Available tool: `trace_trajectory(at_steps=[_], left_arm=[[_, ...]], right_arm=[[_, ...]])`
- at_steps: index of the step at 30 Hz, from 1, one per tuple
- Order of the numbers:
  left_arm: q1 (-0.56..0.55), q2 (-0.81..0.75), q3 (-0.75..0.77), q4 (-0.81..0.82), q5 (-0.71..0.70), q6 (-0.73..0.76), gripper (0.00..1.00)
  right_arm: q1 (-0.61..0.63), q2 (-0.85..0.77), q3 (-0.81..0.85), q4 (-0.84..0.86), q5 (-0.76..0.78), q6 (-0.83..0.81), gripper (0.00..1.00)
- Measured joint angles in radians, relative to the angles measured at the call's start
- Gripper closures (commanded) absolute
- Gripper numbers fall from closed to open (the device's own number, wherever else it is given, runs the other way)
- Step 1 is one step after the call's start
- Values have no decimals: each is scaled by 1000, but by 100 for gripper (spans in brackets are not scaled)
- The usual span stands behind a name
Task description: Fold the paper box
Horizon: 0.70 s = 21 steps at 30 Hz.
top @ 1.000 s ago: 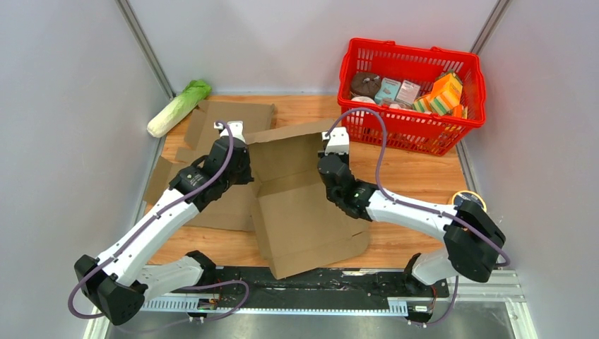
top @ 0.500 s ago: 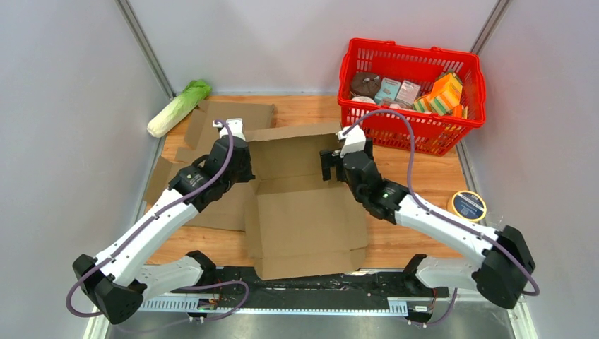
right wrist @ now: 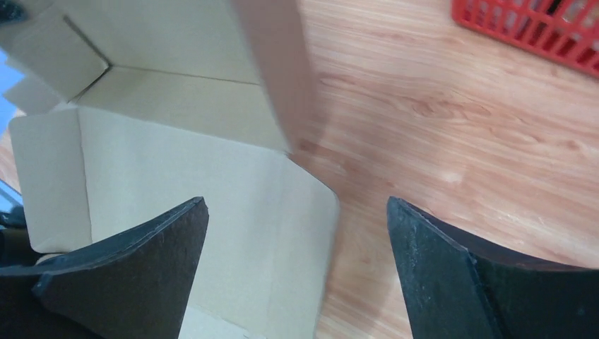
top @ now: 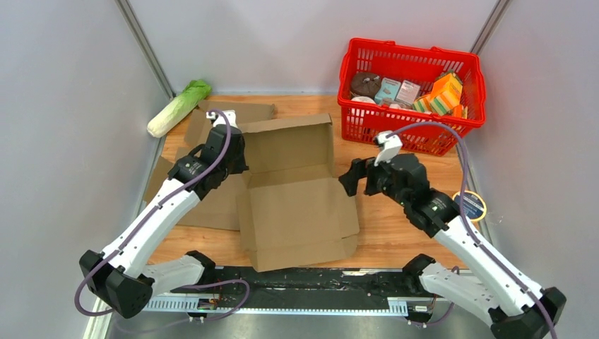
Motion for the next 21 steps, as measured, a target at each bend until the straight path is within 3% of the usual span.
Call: trace_trajectory(at_steps=[6, 11, 21], left_arm=[[96, -5, -1, 2, 92, 3, 100], [132, -5, -1, 3, 162, -2, 100], [174, 7, -10, 5, 267, -47, 100]], right_arm=[[-308, -23, -117, 26, -374, 99, 0], [-320, 13, -204, 62, -639, 163, 3], [-321, 82, -257, 130, -744, 235, 26]])
